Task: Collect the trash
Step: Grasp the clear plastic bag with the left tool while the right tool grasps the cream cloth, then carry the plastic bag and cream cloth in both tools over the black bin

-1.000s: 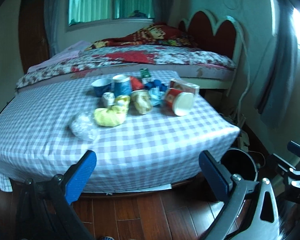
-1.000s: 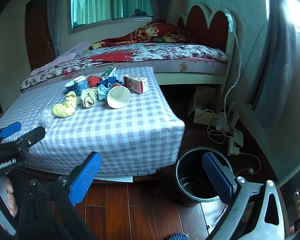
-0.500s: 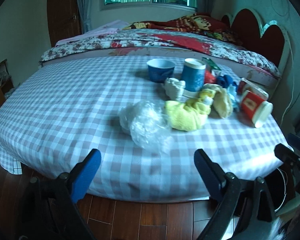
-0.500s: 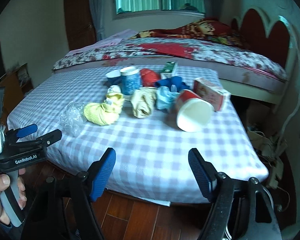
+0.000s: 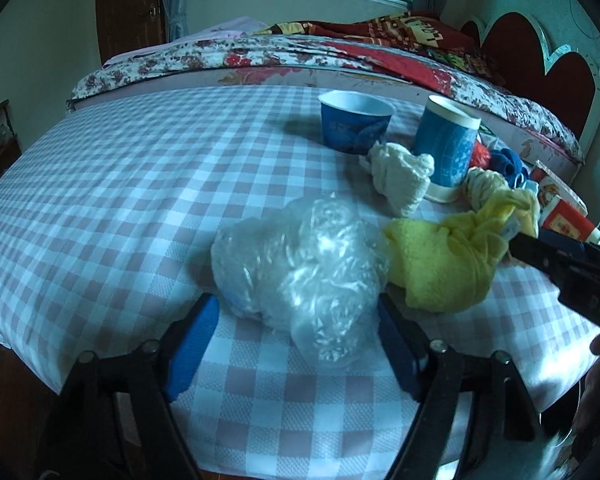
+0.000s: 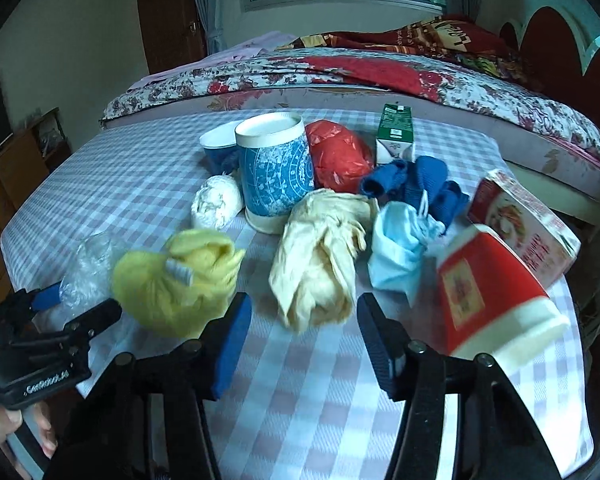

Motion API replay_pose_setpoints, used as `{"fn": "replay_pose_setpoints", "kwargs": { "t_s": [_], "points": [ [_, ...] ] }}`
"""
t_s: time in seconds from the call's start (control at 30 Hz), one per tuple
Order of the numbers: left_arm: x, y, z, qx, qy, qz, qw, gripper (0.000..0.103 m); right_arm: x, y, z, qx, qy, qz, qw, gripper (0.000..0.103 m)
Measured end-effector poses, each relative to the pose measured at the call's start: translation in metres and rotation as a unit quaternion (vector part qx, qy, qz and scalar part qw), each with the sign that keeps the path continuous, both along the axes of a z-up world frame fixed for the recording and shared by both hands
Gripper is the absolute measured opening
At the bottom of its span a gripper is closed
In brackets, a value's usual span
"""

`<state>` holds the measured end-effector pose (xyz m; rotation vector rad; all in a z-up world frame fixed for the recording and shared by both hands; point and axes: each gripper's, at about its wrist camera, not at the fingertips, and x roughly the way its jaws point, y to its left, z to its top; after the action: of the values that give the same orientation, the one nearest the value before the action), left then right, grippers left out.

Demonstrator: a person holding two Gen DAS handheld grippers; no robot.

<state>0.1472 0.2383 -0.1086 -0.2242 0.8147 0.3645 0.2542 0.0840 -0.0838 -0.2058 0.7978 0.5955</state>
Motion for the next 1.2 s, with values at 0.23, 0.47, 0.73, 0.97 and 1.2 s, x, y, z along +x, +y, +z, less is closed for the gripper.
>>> {"fn": "replay_pose_setpoints", "kwargs": {
  "t_s": [0.23, 0.47, 0.73, 0.97, 1.2],
  "points": [
    [0.002, 0.009, -0.001, -0.011, -0.010, -0.015, 0.9998, 0.034, 0.011, 0.006, -0.005, 0.013, 0.025, 0.010, 1.000, 0.014],
    [-0.016, 0.006, 0.024, 0.003, -0.047, -0.021, 0.9987, 0.029, -0.021, -0.005, 0.021, 0.033, -0.022, 0.038, 0.998, 0.011],
    [-0.040, -0.019, 0.055, 0.012, -0.085, -0.035, 0.9957, 0.029, -0.065, -0.033, 0.058, 0.045, -0.074, 0.034, 0.996, 0.011],
    [-0.052, -0.065, 0.072, 0.011, -0.105, -0.089, 0.9905, 0.029, -0.105, -0.083, 0.081, 0.054, -0.109, 0.002, 0.993, 0.011],
    [-0.052, -0.117, 0.082, 0.013, -0.117, -0.146, 0.9823, 0.029, -0.130, -0.132, 0.087, 0.045, -0.122, -0.038, 0.991, 0.011]
  ]
}}
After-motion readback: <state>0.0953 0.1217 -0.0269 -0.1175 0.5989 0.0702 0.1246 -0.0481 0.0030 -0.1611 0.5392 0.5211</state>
